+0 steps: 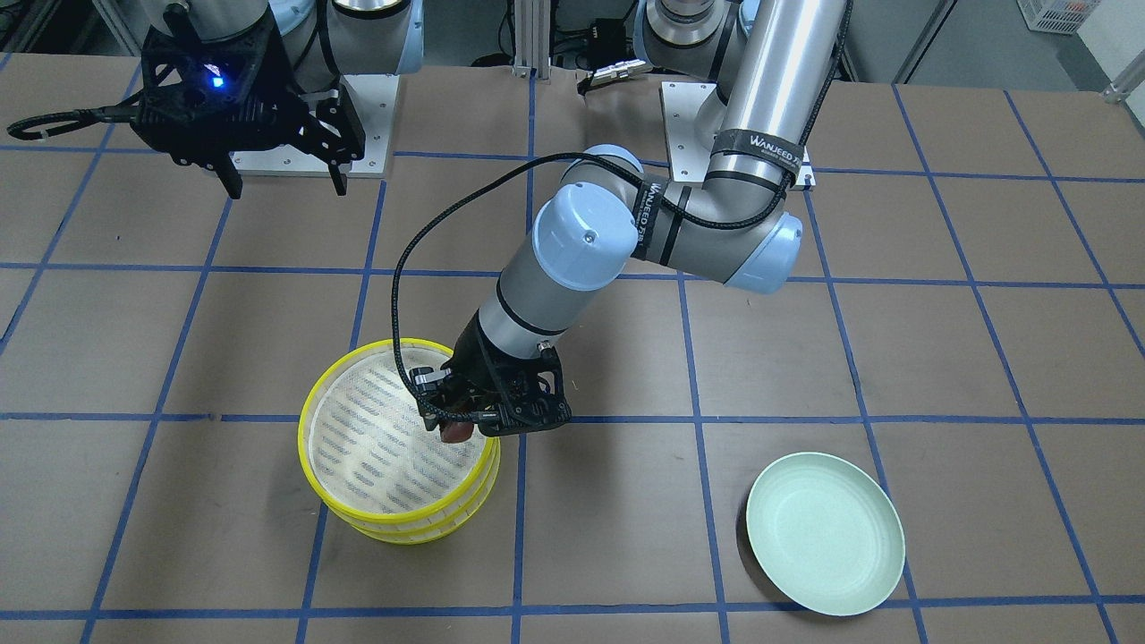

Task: Stack buns with steamer

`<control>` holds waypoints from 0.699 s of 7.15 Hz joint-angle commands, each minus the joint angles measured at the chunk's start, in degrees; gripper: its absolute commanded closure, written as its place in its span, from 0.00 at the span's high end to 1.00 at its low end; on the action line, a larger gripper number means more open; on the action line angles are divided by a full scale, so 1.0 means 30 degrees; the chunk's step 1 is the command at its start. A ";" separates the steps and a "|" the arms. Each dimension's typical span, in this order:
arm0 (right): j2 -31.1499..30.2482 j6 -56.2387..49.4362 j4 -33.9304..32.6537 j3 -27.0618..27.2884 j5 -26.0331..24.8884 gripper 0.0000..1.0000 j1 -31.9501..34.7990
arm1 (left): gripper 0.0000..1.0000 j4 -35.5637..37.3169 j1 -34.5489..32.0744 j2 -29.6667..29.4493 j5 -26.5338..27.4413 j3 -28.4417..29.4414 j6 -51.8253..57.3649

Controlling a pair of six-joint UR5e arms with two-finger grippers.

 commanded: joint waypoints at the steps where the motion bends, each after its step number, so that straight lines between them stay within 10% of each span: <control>1: 0.0011 0.0015 -0.0074 0.0001 0.0116 1.00 -0.0006 | 1.00 0.0026 -0.0049 -0.0003 -0.0863 0.0022 -0.0109; 5: 0.0011 0.0016 -0.0221 0.0001 0.0145 1.00 -0.0006 | 1.00 -0.0179 -0.0079 0.0058 -0.1252 0.0110 -0.1663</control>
